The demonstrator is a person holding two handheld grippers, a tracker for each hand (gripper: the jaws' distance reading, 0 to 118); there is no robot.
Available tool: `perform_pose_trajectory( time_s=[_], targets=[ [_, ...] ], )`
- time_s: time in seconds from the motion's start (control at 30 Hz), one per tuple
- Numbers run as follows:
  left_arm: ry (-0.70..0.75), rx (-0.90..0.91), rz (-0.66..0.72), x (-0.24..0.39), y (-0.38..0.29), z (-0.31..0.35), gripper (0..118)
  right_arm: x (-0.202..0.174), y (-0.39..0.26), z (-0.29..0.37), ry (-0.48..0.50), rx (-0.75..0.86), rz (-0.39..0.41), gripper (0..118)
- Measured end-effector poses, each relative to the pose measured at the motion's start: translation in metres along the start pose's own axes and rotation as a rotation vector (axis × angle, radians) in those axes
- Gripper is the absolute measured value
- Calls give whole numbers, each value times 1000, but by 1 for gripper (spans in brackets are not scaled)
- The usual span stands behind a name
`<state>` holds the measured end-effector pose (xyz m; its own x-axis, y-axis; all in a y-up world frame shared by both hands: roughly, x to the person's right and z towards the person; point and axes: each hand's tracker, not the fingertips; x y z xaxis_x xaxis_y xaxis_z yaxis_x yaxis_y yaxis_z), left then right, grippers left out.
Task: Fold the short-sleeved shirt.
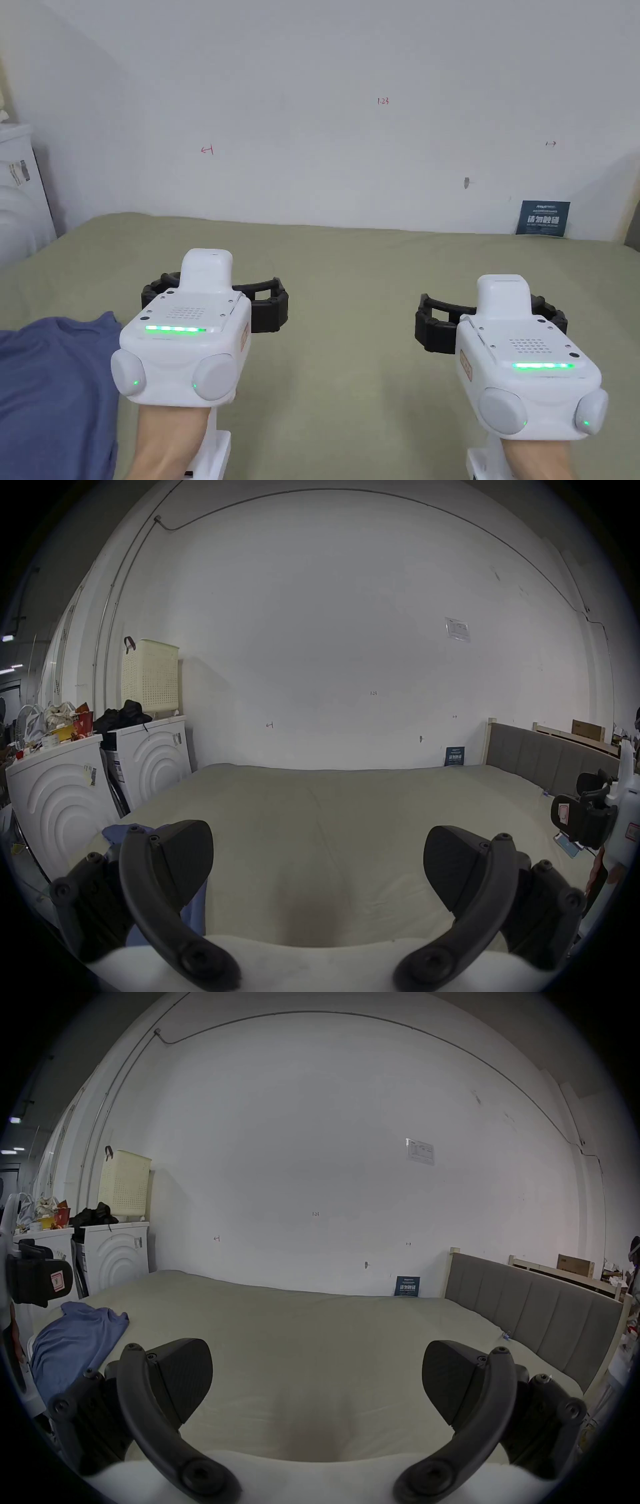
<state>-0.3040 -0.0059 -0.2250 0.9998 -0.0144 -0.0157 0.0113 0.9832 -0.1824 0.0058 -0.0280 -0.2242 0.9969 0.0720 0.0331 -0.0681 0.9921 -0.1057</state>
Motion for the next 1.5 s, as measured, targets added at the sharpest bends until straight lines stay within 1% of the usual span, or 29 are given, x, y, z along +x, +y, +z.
perform_pose_trajectory(
  time_s=[0.37, 0.73, 0.9, 1.37, 1.4, 1.43, 1.47, 1.5],
  targets=[
    [-5, 2, -1, 1, -1, 0, 118, -1, 0, 0, 1, -1, 10, 118],
    [-8, -9, 10, 0, -2, -1, 118, 1, 1, 0, 0, -6, -13, 118],
    [-9, -12, 8, -1, -2, -2, 118, 0, 0, 0, 6, -8, -1, 118],
    [-21, -27, 14, -2, -1, -2, 118, -1, 3, 0, 3, -11, -2, 118],
    [-19, -26, 10, -2, -1, -2, 112, -1, 2, 0, 2, -11, -2, 115],
    [-12, -19, 6, -2, -2, -1, 97, -1, 3, 2, 5, -18, -5, 106],
    [-10, -19, 0, -1, -1, 0, 66, 0, 4, 3, 14, -24, -7, 81],
    [0, -28, -7, 0, -1, -2, 9, -1, 4, 3, 9, -22, -7, 26]
  ],
)
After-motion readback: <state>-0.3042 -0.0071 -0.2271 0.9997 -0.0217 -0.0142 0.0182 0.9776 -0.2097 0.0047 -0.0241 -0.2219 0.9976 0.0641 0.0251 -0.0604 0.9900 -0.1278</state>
